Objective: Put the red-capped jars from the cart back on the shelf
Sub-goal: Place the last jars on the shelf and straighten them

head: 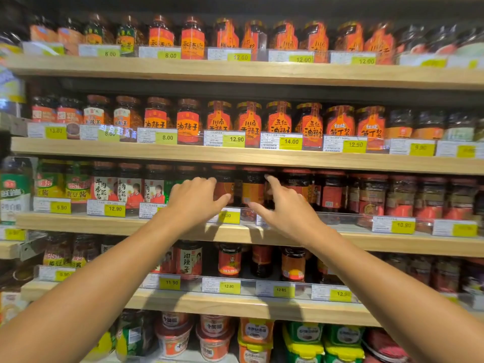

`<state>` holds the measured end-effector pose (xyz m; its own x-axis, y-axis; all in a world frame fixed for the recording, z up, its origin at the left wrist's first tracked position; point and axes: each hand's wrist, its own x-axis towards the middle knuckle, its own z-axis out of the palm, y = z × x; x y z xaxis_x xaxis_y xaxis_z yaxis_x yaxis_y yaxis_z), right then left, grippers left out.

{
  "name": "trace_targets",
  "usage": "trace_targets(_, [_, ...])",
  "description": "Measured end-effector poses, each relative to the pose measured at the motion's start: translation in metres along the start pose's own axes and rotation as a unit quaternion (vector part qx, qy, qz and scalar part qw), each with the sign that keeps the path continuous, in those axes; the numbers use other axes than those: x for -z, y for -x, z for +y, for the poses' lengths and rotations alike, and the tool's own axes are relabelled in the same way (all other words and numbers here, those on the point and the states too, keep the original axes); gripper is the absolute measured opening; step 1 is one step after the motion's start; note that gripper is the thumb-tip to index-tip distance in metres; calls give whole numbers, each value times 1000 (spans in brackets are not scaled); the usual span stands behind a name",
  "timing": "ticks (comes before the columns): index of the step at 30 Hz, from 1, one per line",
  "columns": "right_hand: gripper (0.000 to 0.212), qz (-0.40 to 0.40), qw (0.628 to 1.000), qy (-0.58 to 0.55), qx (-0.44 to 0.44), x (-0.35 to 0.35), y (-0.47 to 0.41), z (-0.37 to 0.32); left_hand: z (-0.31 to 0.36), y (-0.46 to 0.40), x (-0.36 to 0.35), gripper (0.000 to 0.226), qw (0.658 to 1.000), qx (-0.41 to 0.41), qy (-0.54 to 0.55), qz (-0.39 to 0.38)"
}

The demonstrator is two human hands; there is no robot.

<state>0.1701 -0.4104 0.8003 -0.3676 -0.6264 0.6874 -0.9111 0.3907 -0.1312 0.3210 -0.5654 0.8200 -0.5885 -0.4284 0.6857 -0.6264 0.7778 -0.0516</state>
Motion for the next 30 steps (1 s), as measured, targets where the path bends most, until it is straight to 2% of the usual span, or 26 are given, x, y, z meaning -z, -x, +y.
trace_targets(3, [71,20,996,64,65,18,21,14,8,13,11,57,997,-70,20,30])
trace_targets(6, [66,30,989,111,93,34,35,33,27,22,19,57,990,-130,46,34])
trace_targets(15, [63,4,983,184,-5,75,58,92,102,23,17,59,980,-174,96,14])
trace_targets(21, [66,-33,979,192,-64,83,55,115,127,14,12,61,983,-154,98,1])
trace_targets(30, [68,-29,981,133,-136,71,31,127,145,-3,-4,55,996,-59,70,-23])
